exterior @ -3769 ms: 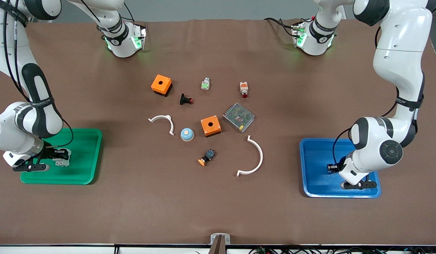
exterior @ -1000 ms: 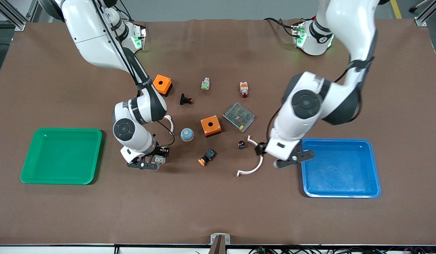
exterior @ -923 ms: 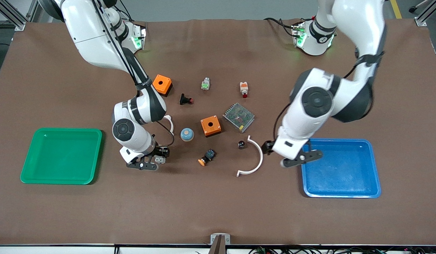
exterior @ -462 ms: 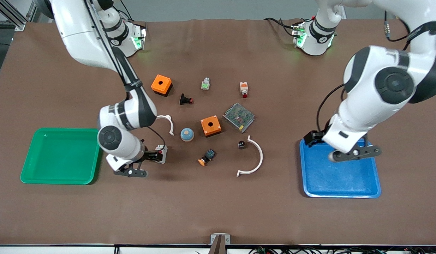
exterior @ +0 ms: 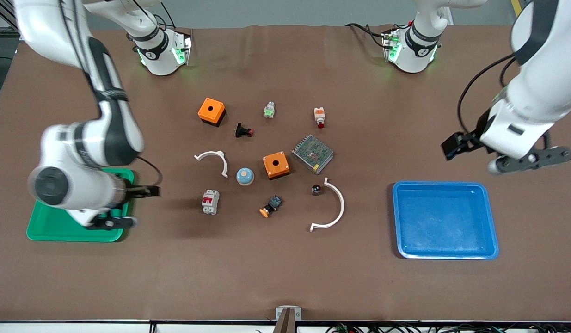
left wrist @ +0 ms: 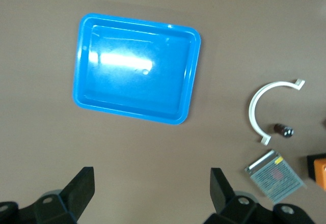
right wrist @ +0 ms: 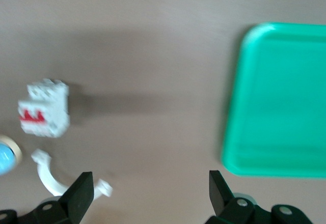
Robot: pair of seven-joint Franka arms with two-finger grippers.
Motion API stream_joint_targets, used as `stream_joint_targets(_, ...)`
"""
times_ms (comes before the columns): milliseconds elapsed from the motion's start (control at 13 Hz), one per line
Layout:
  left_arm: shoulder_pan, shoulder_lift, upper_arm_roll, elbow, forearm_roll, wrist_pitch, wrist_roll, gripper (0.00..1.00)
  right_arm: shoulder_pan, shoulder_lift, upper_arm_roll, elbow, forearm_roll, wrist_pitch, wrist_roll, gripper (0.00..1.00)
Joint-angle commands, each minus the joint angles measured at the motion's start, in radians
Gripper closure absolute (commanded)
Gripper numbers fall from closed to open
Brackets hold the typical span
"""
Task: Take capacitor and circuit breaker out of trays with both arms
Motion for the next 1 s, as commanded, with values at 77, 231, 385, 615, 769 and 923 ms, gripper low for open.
stream_joint_targets(77, 0.053, -0.074, -0.013, -0.042, 0.01, -0.041, 0.148, 0.0, -0.106, -0.177, 0.02, -0.085, -0.026, -0.114, -0.089, 0.0)
stream_joint_targets(231, 0.083, -0.126, -0.011, -0.083, 0.002, -0.052, 0.249, 0.0, -0.138, -0.237, 0.02, -0.08, -0.05, -0.194, -0.091, 0.0)
stream_joint_targets(385, 0.11, -0.185, -0.016, -0.138, -0.005, -0.054, 0.297, 0.0, -0.161, -0.282, 0.021, -0.073, -0.087, -0.234, -0.091, 0.0)
stream_joint_targets(615, 0.119, -0.217, -0.014, -0.163, -0.01, -0.063, 0.32, 0.0, -0.193, -0.305, 0.021, -0.038, -0.087, -0.284, -0.112, 0.0)
stream_joint_targets(769, 0.116, -0.226, -0.013, -0.165, 0.001, -0.063, 0.318, 0.0, -0.198, -0.296, 0.023, 0.028, -0.089, -0.312, -0.12, 0.0)
stream_joint_targets(923, 0.117, -0.229, -0.016, -0.162, 0.004, -0.078, 0.318, 0.0, -0.196, -0.293, 0.023, 0.07, -0.093, -0.334, -0.114, 0.0)
